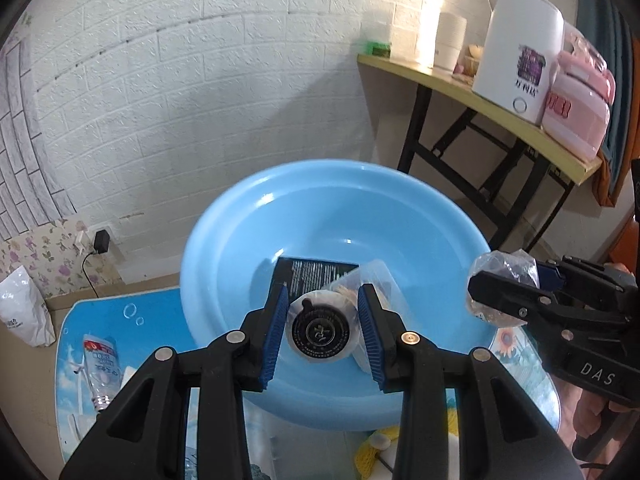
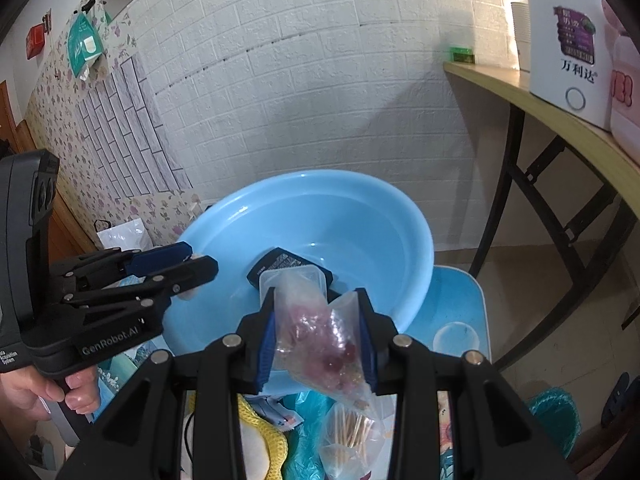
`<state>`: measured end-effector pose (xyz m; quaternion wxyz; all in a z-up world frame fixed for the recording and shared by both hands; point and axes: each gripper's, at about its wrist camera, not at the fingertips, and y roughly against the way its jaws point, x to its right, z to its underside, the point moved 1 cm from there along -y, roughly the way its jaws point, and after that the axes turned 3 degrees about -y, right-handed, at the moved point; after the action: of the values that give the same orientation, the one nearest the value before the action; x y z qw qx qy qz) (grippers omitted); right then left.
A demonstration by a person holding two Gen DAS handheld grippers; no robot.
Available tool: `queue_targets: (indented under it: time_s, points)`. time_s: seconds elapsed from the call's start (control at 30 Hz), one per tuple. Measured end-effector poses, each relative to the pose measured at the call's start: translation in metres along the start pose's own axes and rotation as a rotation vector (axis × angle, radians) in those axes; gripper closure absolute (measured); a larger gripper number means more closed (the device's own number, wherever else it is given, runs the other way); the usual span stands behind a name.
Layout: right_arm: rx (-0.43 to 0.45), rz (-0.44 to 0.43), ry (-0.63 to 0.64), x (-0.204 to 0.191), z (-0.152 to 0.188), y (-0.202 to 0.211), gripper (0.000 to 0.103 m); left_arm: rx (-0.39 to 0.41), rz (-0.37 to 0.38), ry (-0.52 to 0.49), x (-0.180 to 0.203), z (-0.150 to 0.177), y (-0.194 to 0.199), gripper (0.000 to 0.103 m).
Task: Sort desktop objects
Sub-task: 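Carry the lid with the left tool while the right tool carries the bead bag over the basin, then open the left tool to drop the lid while the right tool drops the bead bag into the basin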
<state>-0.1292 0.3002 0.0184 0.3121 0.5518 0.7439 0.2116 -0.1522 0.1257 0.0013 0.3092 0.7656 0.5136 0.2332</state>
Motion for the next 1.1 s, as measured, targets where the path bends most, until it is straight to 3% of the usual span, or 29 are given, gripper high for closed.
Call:
queue_targets:
  time_s: [0.3,0.7,0.8,0.9,0.93,1.1]
  points:
    - [-0.006,0.008,0.003,-0.001,0.000,-0.005,0.069,-0.008,0.000,0.018,-0.009,0.009,0.005,0.053]
    - [-0.002,-0.025,0.043,-0.024,-0.008,-0.018,0.069,0.021,-0.075,0.040,-0.032,0.016,0.032,0.034]
    - [-0.015,-0.043,0.056,-0.033,-0.008,-0.022,0.065,0.021,-0.102,0.047,-0.039,0.019,0.037,0.027]
    - [-0.037,-0.043,0.070,-0.040,-0.005,-0.025,0.043,0.025,-0.129,0.056,-0.046,0.024,0.044,0.026]
    - [-0.034,-0.045,0.071,-0.042,-0.003,-0.024,0.040,0.025,-0.133,0.058,-0.048,0.025,0.046,0.025]
    - [-0.024,-0.035,0.076,-0.043,0.003,-0.014,0.039,0.025,-0.157,0.075,-0.054,0.032,0.053,0.022]
